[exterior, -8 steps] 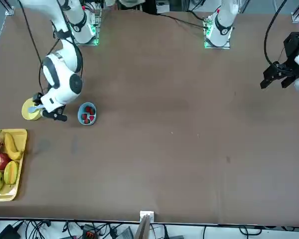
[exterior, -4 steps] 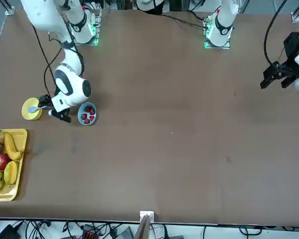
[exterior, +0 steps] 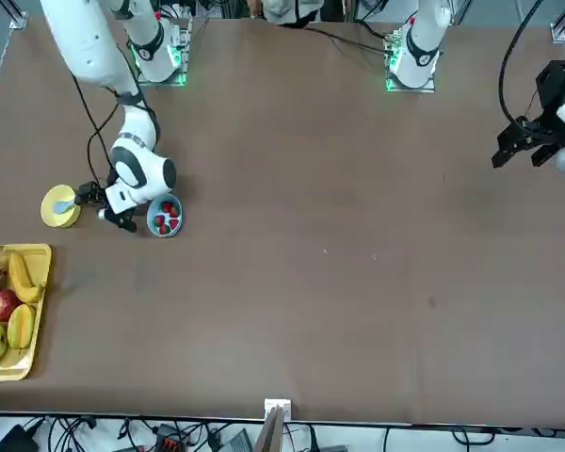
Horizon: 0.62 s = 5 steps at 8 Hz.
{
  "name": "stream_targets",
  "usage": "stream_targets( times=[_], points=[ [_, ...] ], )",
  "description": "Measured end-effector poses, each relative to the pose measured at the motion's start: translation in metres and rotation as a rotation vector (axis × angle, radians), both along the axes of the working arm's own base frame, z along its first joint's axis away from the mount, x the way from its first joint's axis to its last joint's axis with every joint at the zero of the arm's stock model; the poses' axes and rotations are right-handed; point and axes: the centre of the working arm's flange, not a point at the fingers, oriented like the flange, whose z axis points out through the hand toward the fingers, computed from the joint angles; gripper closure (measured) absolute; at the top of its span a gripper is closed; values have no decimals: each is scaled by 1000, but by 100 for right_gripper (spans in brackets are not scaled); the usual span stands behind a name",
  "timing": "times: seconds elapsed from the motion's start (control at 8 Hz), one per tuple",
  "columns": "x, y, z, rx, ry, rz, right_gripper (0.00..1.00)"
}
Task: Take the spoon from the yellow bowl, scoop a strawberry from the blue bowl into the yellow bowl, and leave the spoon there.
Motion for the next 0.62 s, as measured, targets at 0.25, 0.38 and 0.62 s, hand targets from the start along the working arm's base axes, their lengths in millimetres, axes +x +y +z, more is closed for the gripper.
stream_targets(
  times=[0.25, 0.38, 0.62],
  points=[
    [-6, -8, -11, -54, 18, 7, 12],
    [-7, -14, -14, -77, 26, 12, 13],
    [-9, -21, -18, -97, 36, 12, 17]
  ],
)
